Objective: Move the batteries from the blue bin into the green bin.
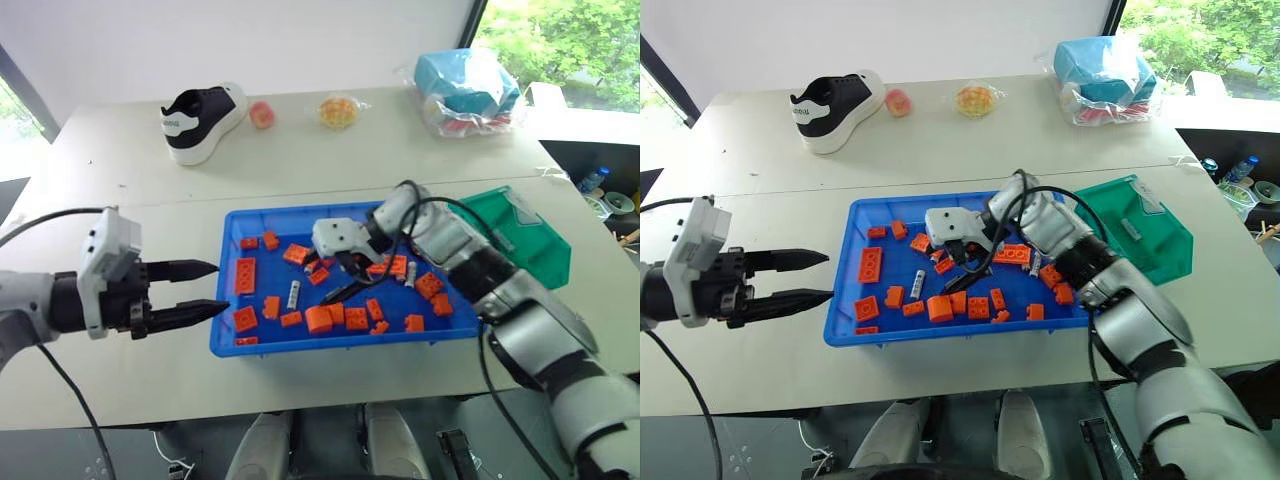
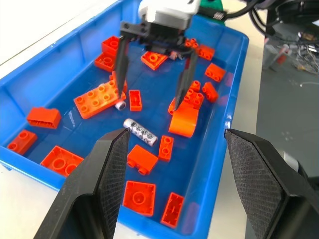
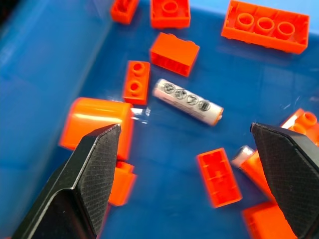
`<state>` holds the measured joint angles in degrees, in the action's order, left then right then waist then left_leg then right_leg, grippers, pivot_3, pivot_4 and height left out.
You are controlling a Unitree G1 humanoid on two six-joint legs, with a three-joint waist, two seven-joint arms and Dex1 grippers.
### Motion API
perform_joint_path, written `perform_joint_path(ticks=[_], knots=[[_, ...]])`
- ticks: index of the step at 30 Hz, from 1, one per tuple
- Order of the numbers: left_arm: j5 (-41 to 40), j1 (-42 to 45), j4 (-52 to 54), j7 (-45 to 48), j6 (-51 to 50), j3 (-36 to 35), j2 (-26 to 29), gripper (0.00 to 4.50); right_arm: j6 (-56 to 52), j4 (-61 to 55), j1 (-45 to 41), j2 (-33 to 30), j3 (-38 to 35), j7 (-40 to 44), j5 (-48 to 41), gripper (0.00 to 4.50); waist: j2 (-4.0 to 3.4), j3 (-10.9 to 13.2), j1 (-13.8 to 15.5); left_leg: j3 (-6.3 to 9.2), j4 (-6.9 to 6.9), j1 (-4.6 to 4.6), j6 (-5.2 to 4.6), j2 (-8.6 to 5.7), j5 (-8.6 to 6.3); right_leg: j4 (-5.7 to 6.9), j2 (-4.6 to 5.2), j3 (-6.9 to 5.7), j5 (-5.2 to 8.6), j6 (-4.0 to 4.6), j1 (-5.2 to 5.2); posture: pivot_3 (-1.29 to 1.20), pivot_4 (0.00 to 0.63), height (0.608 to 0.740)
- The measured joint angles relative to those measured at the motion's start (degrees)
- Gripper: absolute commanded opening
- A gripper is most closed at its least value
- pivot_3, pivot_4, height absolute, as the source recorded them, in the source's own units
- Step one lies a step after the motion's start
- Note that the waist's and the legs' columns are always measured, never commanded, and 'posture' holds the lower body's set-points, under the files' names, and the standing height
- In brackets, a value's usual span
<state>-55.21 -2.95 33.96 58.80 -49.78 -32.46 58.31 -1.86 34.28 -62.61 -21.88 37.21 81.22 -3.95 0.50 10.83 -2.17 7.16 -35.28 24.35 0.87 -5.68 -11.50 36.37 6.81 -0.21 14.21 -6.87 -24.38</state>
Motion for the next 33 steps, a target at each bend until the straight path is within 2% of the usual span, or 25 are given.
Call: perform_joint_path(ticks=[8,19,20,21,27,28,33], knots=[[-4.2,-3.7,3.1,-4.1,-1.5,-5.5,-0.6,3.16,13.2,14.3,-2.1,6.9,-2.2,-1.0,5.5,4.29,-0.01,0.0,-0.4,-0.01,0.15,-0.07,0.19,0.26,0.09,0.02,-0.30,0.02,-0.08,0.14,-0.08,0.00,0.150,0.730],[-5.3,-5.3,3.2,-5.0,-1.2,-6.7,-0.2,3.16,20.0,17.7,-1.0,12.8,-3.3,-3.2,9.8,4.29,-0.01,0.0,-0.4,-0.02,0.20,-0.17,0.35,0.42,0.10,0.06,-0.50,0.06,-0.15,0.26,-0.08,0.00,0.150,0.730],[-5.3,-5.3,3.2,-4.9,-1.1,-6.7,-0.1,3.14,20.0,17.7,-0.9,13.0,-3.5,-3.4,10.0,3.75,-0.01,0.0,-0.4,-0.02,0.20,-0.19,0.35,0.43,0.10,0.06,-0.51,0.06,-0.15,0.27,-0.07,0.00,0.150,0.730],[-5.3,-5.2,3.1,-4.8,-1.0,-6.7,0.0,3.14,20.0,17.7,-0.6,13.1,-3.7,-3.5,10.2,3.46,-0.01,0.0,-0.3,-0.02,0.20,-0.20,0.36,0.43,0.10,0.06,-0.51,0.06,-0.15,0.27,-0.06,0.00,0.150,0.730],[-5.3,-3.3,1.9,-4.6,-0.8,-6.2,0.1,3.14,19.5,15.5,1.9,11.6,-4.5,-1.2,10.4,0.41,-0.02,0.0,-0.3,-0.02,0.20,-0.32,0.36,0.44,0.10,0.07,-0.53,0.06,-0.15,0.27,0.02,0.00,0.150,0.730],[-5.3,-2.8,1.7,-4.5,-0.6,-5.8,0.2,3.14,19.2,14.7,2.1,11.3,-4.7,-0.8,10.4,0.05,-0.02,0.0,-0.3,-0.03,0.20,-0.33,0.36,0.44,0.10,0.08,-0.53,0.06,-0.15,0.27,0.03,0.00,0.150,0.730],[-4.0,0.3,-0.7,-3.8,0.5,-1.6,0.3,3.14,13.6,7.9,5.3,8.5,-6.8,1.7,9.3,0.06,-0.01,0.0,-0.2,-0.05,0.19,-0.36,0.36,0.45,0.10,0.12,-0.53,0.10,-0.15,0.28,0.05,0.00,0.150,0.730]])
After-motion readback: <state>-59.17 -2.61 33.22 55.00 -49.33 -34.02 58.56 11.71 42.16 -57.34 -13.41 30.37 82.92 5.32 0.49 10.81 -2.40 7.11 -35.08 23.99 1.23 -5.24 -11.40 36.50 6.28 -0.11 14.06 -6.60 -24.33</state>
